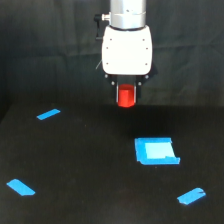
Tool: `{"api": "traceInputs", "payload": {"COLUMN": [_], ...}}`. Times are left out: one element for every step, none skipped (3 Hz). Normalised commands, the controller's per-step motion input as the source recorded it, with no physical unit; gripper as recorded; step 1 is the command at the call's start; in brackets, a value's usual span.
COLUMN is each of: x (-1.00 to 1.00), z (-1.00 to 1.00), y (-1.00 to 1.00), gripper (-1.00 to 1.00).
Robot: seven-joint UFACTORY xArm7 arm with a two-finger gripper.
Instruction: Pick up the red object from the table
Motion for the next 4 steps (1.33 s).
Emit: {"api": "traceInputs", "payload": {"x": [-0.08, 0.01, 0.01, 0.05], "z": [0.17, 0.15, 0.08, 0.11], "y": [0.03, 0.03, 0.01, -0.03], "gripper": [-0.97, -0.99, -0.91, -0.91]}}
